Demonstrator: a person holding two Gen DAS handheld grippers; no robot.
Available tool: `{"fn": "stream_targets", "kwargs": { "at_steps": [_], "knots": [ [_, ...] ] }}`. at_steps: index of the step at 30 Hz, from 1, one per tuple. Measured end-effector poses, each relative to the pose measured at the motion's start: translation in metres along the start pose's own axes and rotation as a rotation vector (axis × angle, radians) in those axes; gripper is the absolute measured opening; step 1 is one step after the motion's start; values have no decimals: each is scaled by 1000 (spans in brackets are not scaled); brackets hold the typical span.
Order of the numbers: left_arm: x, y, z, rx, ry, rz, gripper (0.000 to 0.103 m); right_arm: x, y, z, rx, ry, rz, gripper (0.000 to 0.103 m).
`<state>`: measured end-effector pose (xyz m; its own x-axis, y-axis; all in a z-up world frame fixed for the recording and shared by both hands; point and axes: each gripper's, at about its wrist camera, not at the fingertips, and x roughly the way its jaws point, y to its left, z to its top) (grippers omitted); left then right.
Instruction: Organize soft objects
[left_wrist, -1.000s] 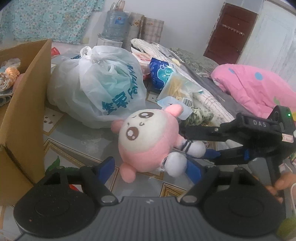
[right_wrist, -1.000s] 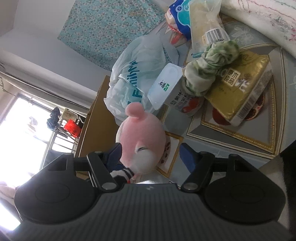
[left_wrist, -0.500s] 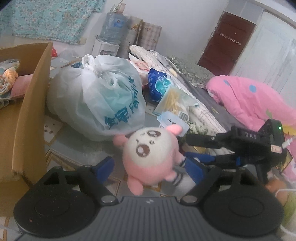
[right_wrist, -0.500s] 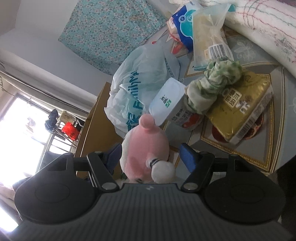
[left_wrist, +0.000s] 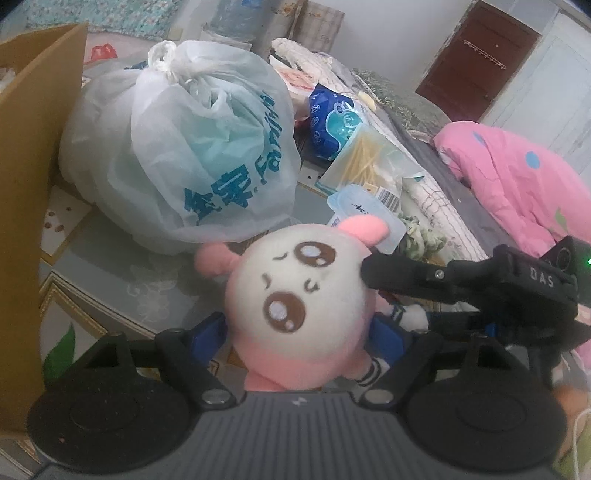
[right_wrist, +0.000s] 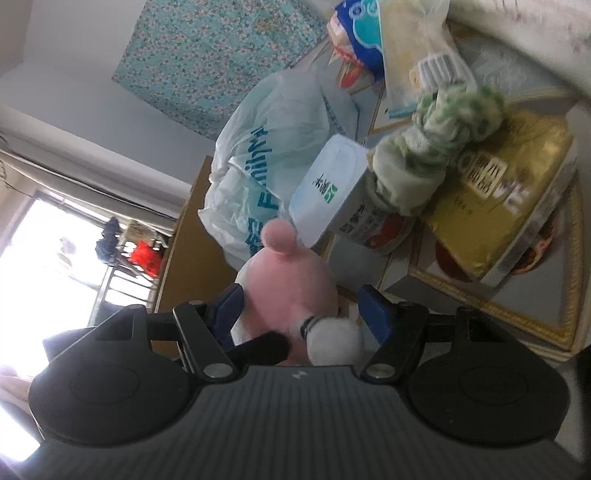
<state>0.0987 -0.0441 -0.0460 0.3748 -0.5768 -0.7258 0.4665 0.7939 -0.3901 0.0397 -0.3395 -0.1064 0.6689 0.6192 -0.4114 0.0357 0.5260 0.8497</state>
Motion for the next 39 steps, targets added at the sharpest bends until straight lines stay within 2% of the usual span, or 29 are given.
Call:
{"fn": "stream_targets", "kwargs": {
  "at_steps": [4,6,8,13,18,23,26,31,34,39],
  "knots": [
    [-8,-7,-3,17,-18,23,81,-3,5,-3,4,13,36,62],
    [-19,-10,-4,19,-31,10,81,-4,14,-4,-10,24,54,61],
    [-36,-16,-5,38,-75,38,80,-5,29,-4,-50,27,61,61],
    [-89,-17,-2,53,-208,113,80,6,79,4,-160,58,147,61],
    [-143,0,11,55,-327,226,80,46,140,20,-253,150,246,62],
    [-182,28,30,69,-385,414,80,124,202,36,-287,306,320,62],
    [-194,58,46,61,-363,550,80,186,230,43,-252,418,326,63],
    [-190,110,81,34,-271,731,79,284,257,43,-169,563,297,64],
    [-175,132,97,68,-197,819,79,321,261,34,-121,604,262,66],
    [-142,158,116,103,-97,896,79,376,264,22,-97,629,185,76]
  ]
}}
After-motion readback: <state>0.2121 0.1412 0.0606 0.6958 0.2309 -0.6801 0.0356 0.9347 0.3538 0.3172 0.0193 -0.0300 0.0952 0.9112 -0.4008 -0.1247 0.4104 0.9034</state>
